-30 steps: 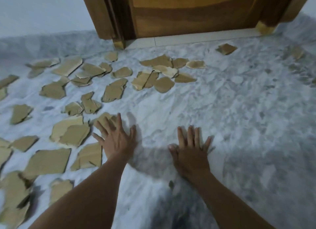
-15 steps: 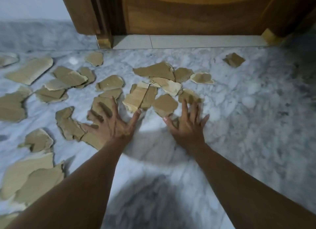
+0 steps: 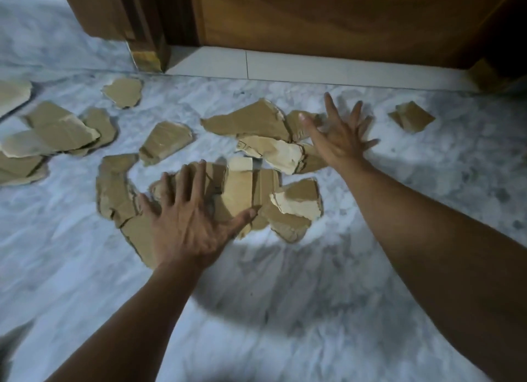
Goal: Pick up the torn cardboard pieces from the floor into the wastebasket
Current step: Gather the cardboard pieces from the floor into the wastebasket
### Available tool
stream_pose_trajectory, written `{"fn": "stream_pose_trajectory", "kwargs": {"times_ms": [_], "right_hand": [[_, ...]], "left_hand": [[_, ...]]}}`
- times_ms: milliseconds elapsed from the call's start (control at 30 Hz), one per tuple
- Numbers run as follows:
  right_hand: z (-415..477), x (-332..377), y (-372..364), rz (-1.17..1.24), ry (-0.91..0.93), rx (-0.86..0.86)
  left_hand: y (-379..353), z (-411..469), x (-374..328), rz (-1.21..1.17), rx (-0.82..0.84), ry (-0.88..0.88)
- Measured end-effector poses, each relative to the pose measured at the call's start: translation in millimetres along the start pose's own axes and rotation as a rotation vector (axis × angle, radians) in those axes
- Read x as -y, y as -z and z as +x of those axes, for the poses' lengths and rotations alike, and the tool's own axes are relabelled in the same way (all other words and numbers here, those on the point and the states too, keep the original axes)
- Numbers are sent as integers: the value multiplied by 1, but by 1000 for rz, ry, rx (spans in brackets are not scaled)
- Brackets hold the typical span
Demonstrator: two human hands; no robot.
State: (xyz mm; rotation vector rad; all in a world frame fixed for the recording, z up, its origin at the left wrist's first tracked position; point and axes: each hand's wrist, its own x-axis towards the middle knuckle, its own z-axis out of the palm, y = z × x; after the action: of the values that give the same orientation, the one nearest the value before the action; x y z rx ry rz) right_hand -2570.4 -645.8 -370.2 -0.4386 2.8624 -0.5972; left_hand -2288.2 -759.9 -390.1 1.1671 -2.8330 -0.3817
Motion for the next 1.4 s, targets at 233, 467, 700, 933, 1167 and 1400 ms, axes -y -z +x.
{"fn": "stream_pose_trajectory", "kwargs": {"times_ms": [233,467,700,933,1167,1400], "right_hand": [[-4,56,-21,53,404,369],[-55,20,-28,227,704,300],[36,-66,35,102,105,-281],[72,-131,62,-119,-77,61],[-48,-57,35,69,236,251],[-107,8,-12,-112,540,377]], "left_hand": [[6,-6,-1,-110,-153,32],[11,-5,-2,-20,34,-38],[7,-3,5,-5,-2,-178],[-3,4,0,21,32,-159],[-3,-4,-17,-49,49,-109],[1,-23,-16,-73,-177,167]]}}
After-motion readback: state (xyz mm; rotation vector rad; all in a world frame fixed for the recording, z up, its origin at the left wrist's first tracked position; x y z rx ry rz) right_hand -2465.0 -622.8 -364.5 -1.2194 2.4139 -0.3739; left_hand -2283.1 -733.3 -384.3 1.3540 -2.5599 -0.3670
